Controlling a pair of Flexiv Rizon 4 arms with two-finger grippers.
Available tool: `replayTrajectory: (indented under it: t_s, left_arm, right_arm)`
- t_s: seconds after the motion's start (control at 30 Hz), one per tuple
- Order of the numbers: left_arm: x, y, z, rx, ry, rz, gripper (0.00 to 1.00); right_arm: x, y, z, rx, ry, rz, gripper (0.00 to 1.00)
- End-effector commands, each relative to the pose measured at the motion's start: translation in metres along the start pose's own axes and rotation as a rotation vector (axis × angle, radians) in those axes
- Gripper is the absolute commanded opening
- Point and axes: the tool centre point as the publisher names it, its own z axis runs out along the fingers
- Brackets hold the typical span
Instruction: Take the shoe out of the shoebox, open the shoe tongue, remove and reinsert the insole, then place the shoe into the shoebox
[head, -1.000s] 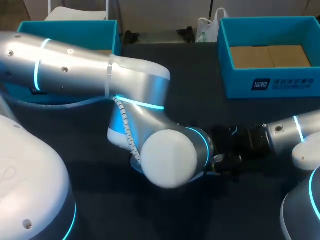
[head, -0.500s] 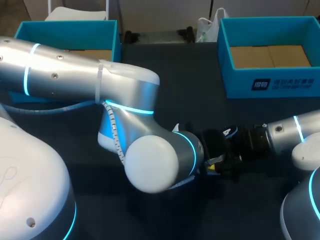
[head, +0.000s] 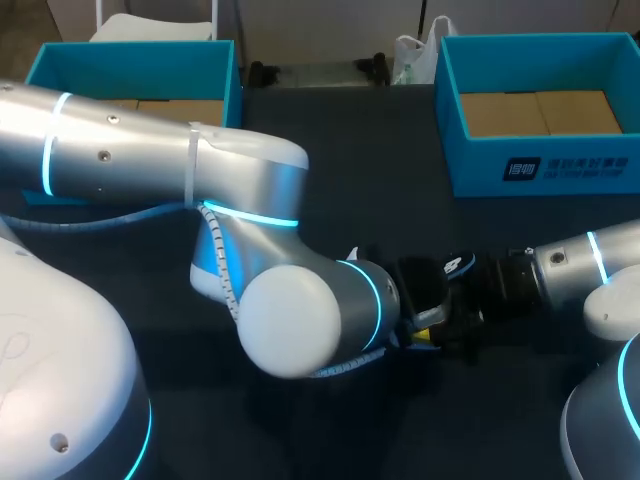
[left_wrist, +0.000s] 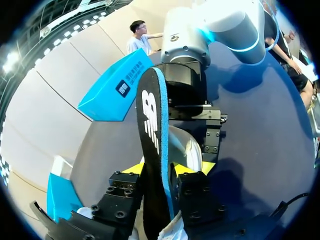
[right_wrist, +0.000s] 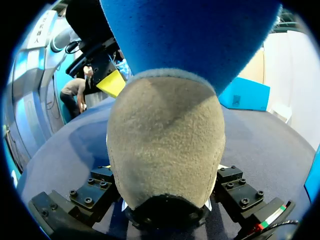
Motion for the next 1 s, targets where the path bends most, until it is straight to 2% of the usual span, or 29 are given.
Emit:
replayTrajectory:
  t_s: [0.03, 0.1, 0.13, 0.17, 0.4, 0.6, 1.0]
  left_arm:
    - [-0.003, 0.003, 0.002, 0.008, 0.017, -0.007, 0.21]
    - [-0.003, 0.003, 0.002, 0.011, 0.02, -0.01, 0.14]
    - [-0.003, 0.003, 0.002, 0.014, 0.022, -0.015, 0.04]
    - [-0.003, 0.003, 0.001, 0.015, 0.023, -0.016, 0.0]
    - [-0.009, -0.007, -0.007, 0.022, 0.096, -0.06, 0.0]
    - [-0.019, -0.026, -0.023, 0.037, 0.23, -0.126, 0.0]
    - [-0.032, -0.082, -0.06, 0.09, 0.483, -0.218, 0.0]
  right_arm:
    - [0.001, 0.0, 0.001, 0.004, -0.002, 0.0, 0.0]
    - [0.001, 0.0, 0.001, 0.004, -0.002, 0.0, 0.0]
    - [0.001, 0.0, 0.001, 0.004, -0.002, 0.0, 0.0]
    - [0.001, 0.0, 0.001, 0.004, -0.002, 0.0, 0.0]
    - [0.001, 0.0, 0.001, 0.004, -0.002, 0.0, 0.0]
    - [0.001, 0.0, 0.001, 0.004, -0.002, 0.0, 0.0]
    - [0.001, 0.0, 0.001, 0.004, -0.002, 0.0, 0.0]
